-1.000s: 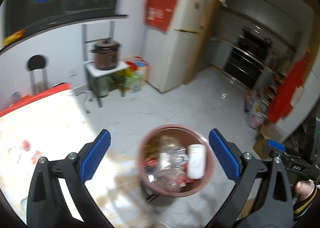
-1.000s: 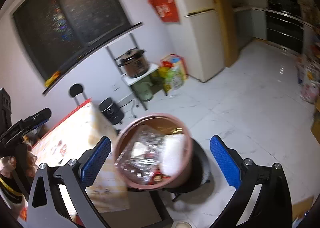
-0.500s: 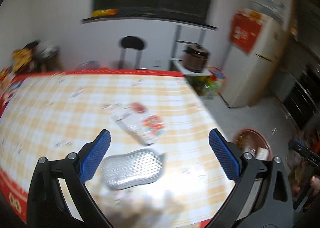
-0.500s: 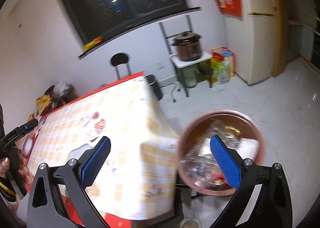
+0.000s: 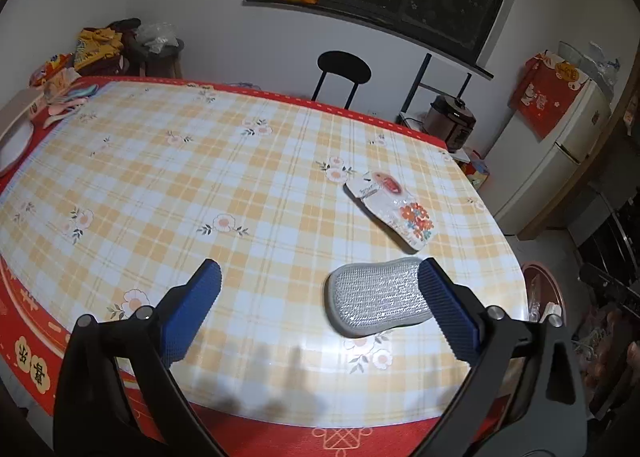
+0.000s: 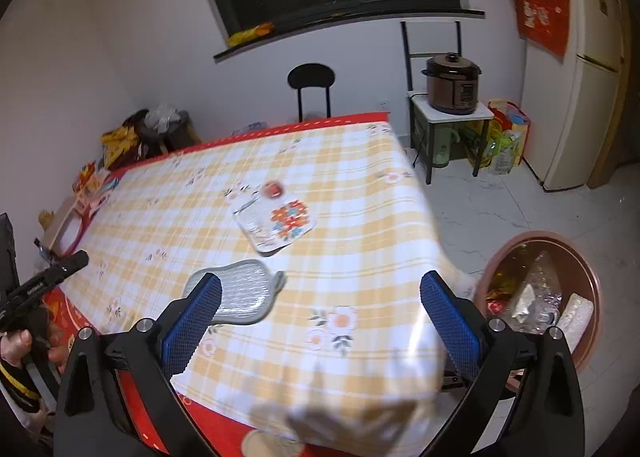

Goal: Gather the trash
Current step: 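Move both grippers back over the table toward the grey mesh pad, then grasp the grey mesh scrubber pad with the right gripper and lift it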

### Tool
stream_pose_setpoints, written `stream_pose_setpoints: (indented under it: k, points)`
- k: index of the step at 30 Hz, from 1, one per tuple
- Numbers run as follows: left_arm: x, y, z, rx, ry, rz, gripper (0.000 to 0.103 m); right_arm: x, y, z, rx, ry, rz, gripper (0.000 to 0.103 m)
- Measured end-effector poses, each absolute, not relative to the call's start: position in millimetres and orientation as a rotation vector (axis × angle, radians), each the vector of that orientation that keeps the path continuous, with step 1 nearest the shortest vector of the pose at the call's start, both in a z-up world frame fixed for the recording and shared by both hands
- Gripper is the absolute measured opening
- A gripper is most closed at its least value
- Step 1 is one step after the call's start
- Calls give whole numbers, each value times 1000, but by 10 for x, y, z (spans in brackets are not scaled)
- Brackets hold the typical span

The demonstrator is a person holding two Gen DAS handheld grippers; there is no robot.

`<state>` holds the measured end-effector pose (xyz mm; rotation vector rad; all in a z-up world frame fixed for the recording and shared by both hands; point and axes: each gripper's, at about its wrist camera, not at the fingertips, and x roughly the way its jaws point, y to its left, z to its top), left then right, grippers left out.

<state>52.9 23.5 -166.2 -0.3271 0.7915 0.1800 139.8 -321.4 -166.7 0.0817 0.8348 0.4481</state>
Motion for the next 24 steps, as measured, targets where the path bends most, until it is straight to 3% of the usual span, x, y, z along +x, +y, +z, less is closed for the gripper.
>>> stream_pose_setpoints:
  k: [12, 24]
  points:
    - [912, 284, -2189, -289, 887, -64, 97, 1268, -2715, -1722, 29, 893, 332, 98]
    - [1142, 821, -2308, -295, 895, -86, 97, 1189, -2257, -2247, 120, 1030, 237, 98]
